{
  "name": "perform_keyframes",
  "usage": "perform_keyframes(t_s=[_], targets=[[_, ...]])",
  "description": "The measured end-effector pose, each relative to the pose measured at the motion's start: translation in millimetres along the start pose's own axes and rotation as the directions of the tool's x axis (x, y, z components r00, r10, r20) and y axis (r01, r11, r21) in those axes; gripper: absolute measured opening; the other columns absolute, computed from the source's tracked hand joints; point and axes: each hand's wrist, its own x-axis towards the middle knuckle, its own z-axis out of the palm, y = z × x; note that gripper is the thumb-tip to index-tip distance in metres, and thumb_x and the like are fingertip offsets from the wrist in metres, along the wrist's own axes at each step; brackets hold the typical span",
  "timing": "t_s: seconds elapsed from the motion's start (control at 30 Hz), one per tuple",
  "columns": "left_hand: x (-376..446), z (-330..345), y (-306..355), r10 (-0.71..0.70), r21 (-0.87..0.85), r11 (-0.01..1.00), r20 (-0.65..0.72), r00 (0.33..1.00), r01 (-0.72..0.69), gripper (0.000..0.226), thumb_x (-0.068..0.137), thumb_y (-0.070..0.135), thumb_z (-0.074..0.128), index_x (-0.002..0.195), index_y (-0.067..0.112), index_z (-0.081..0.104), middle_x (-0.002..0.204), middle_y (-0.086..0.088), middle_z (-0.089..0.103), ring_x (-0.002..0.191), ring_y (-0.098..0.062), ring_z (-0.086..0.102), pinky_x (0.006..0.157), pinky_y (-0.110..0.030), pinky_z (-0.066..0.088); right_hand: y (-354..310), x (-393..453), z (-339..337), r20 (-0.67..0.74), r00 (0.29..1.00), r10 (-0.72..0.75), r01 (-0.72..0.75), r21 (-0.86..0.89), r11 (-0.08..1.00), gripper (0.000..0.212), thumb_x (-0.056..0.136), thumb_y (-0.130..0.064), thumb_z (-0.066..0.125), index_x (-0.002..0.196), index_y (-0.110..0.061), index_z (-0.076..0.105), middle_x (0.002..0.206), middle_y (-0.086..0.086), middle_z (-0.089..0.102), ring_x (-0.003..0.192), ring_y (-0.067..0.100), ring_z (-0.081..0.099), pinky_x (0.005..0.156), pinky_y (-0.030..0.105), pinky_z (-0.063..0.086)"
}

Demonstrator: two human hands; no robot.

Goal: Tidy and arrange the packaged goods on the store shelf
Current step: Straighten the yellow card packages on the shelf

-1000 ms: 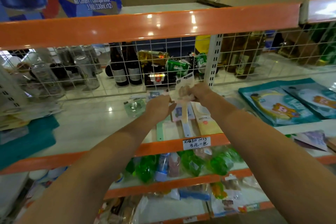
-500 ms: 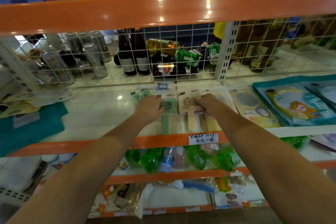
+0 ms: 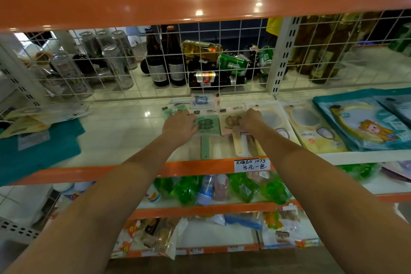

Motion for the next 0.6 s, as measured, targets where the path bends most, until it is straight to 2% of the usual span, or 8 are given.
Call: perform_keyframes(t_s=[0.07, 0.23, 0.4, 0.5, 0.6], targets=[[-1, 0, -1, -0.001, 0.016, 1.000, 0.002, 1.000, 0.001, 0.036, 0.099, 0.036, 0.041, 0.122, 0.014, 0.057, 0.122, -0.007, 0.053, 0.114, -0.022, 0.050, 0.093, -0.035, 0.042, 0, 0, 0, -0.004, 1.000, 0.004, -0.004, -0.021, 1.000, 0.045, 0.095, -0.018, 0.050, 0.135, 0.001, 0.040, 0.139, 0.020, 0.039, 0.125, 0.031, 0.046, 0.101, 0.034, 0.041], [-4, -2, 0, -0.014, 0.052, 0.999, 0.012, 1.000, 0.014, 0.037, 0.099, 0.035, 0.040, 0.125, 0.014, 0.056, 0.126, -0.007, 0.052, 0.117, -0.023, 0.048, 0.094, -0.036, 0.042, 3, -2, -1, -0.063, 0.995, -0.078, 0.069, -0.135, 0.988, 0.043, 0.095, -0.017, 0.049, 0.134, -0.001, 0.041, 0.138, 0.017, 0.038, 0.127, 0.032, 0.040, 0.101, 0.039, 0.039], [-8, -7, 0, -0.058, 0.109, 0.993, 0.024, 0.998, 0.055, 0.038, 0.099, 0.035, 0.038, 0.125, 0.014, 0.056, 0.128, -0.006, 0.053, 0.115, -0.024, 0.050, 0.091, -0.036, 0.042, -9, -7, -8, -0.039, 0.974, -0.224, 0.212, -0.195, 0.958, 0.049, 0.090, -0.025, 0.058, 0.133, -0.007, 0.042, 0.134, 0.013, 0.043, 0.125, 0.030, 0.041, 0.096, 0.037, 0.041], [-14, -11, 0, -0.105, 0.128, 0.987, 0.053, 0.993, 0.097, 0.038, 0.098, 0.035, 0.040, 0.128, 0.015, 0.052, 0.133, -0.007, 0.049, 0.120, -0.026, 0.047, 0.095, -0.039, 0.041, -26, -13, -5, -0.019, 0.948, -0.319, 0.304, -0.249, 0.919, 0.046, 0.091, -0.017, 0.052, 0.136, -0.012, 0.042, 0.134, 0.011, 0.044, 0.124, 0.028, 0.042, 0.098, 0.038, 0.041], [-24, -17, -6, -0.144, 0.152, 0.980, 0.080, 0.986, 0.131, 0.040, 0.097, 0.035, 0.042, 0.132, 0.017, 0.050, 0.137, -0.007, 0.048, 0.125, -0.027, 0.043, 0.099, -0.040, 0.037, -46, -21, 4, 0.030, 0.909, -0.417, 0.407, -0.282, 0.869, 0.044, 0.093, -0.020, 0.052, 0.136, -0.013, 0.043, 0.134, 0.010, 0.045, 0.124, 0.027, 0.043, 0.099, 0.040, 0.040]])
